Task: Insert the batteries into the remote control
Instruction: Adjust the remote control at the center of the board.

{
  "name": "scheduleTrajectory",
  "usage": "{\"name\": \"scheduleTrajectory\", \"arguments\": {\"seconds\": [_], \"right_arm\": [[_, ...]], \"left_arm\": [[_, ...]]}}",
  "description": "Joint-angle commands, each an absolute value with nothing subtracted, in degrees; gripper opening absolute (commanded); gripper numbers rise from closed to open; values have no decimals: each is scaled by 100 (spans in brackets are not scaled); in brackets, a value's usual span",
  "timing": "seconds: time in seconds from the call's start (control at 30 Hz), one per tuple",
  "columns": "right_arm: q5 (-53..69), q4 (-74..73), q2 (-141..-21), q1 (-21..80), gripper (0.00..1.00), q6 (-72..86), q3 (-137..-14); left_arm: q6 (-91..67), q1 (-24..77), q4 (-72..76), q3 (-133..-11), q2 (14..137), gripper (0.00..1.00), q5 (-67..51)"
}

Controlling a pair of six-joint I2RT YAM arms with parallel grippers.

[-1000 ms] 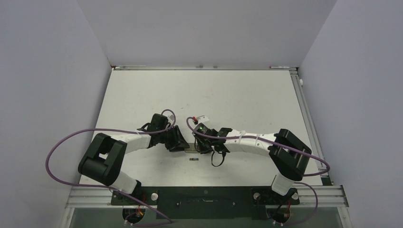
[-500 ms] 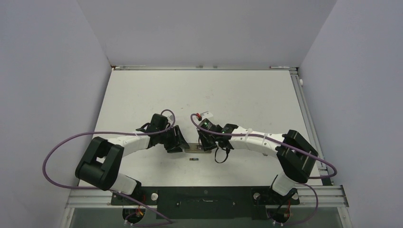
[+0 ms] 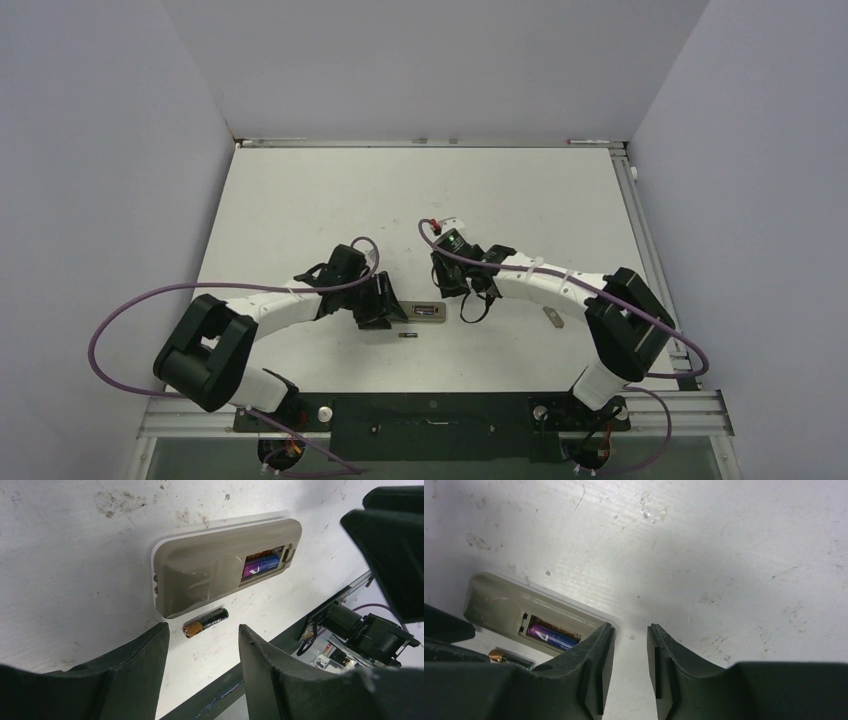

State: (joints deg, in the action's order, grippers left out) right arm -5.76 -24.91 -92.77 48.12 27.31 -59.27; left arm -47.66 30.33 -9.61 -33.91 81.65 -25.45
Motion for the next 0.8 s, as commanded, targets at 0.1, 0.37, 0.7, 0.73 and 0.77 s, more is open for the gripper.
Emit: {"name": "scheduleTrajectory", "arguments": {"seconds": [0.1,0.37,0.7,0.73,0.77], "right_arm": [[-405,-2035,-9518,4480,16,2546,-6114],[-62,-1807,-9810,4375,9,2409,-6045],[451,-1680,-9731,4479,9,2216,-5644],[424,-1692,-9700,4514,9,2217,-5586],[411,-1703,-9669,4543,9,2227,-5530]], "left_arm": [[-4843,3093,-814,-3521,8296,50,-2285],[-4830,3100,-679,-3643,8665,47,-2265],[-4756,3103,-734,-3904,8936,45,-2207],[-4746,3103,-738,-3951,8968,45,-2214],[-4726,3103,-746,-3995,9005,45,-2210]]}}
